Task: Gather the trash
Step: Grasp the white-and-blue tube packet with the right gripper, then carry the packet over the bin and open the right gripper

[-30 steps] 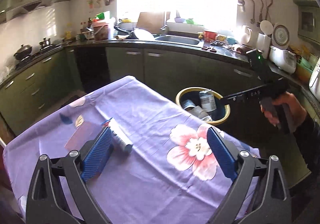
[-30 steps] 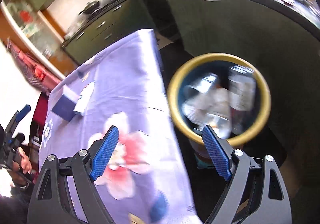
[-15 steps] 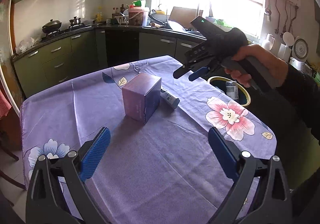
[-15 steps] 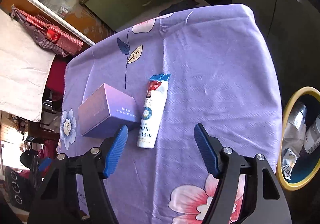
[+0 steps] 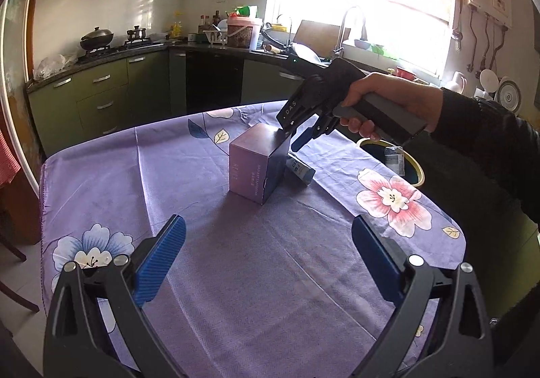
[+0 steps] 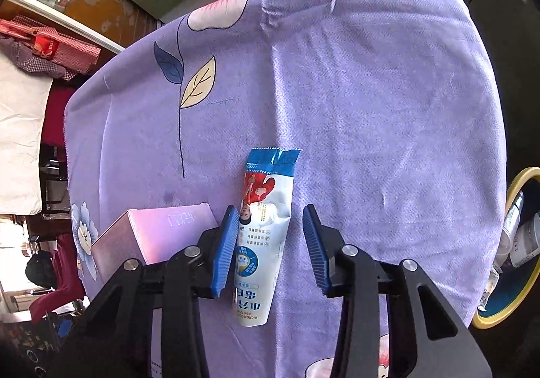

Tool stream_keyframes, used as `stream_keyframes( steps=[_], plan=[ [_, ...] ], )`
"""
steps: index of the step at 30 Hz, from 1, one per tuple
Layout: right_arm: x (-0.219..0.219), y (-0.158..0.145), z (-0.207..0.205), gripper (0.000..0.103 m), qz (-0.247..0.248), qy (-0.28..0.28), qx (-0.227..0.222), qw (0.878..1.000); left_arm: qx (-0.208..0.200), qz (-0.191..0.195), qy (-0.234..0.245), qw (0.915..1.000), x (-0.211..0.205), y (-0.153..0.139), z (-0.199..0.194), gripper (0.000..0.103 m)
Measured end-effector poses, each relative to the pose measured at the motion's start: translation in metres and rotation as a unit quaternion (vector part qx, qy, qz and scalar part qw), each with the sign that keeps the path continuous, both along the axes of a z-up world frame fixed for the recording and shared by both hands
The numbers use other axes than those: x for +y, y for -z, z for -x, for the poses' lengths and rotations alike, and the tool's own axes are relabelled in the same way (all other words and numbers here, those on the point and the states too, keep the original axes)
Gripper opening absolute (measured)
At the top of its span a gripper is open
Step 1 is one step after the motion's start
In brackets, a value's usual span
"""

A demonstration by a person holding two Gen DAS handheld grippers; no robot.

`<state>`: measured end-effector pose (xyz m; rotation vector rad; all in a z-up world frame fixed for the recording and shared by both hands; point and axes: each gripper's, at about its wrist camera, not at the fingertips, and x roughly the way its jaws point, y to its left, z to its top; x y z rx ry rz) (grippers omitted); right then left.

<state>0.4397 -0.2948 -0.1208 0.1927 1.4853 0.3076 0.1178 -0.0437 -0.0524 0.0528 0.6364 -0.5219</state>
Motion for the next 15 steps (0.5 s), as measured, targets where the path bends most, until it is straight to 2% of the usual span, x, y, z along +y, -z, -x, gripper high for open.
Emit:
stream_keyframes(
  steps=[11,15],
  plan=[
    [0.0089,0.0058,-0.0013,0.04,-0.014,-0.005,0.014,1.0,0.002,0.008,0.002,1.0,0.0034,0.0022,-0.0001,0.094],
    [0.0114,0.0058,-0.0013,0.029,-0.028,-0.006,0.015,0.999,0.002,0.007,0.003,1.0,0.0001,0.001,0.0016,0.094]
  ],
)
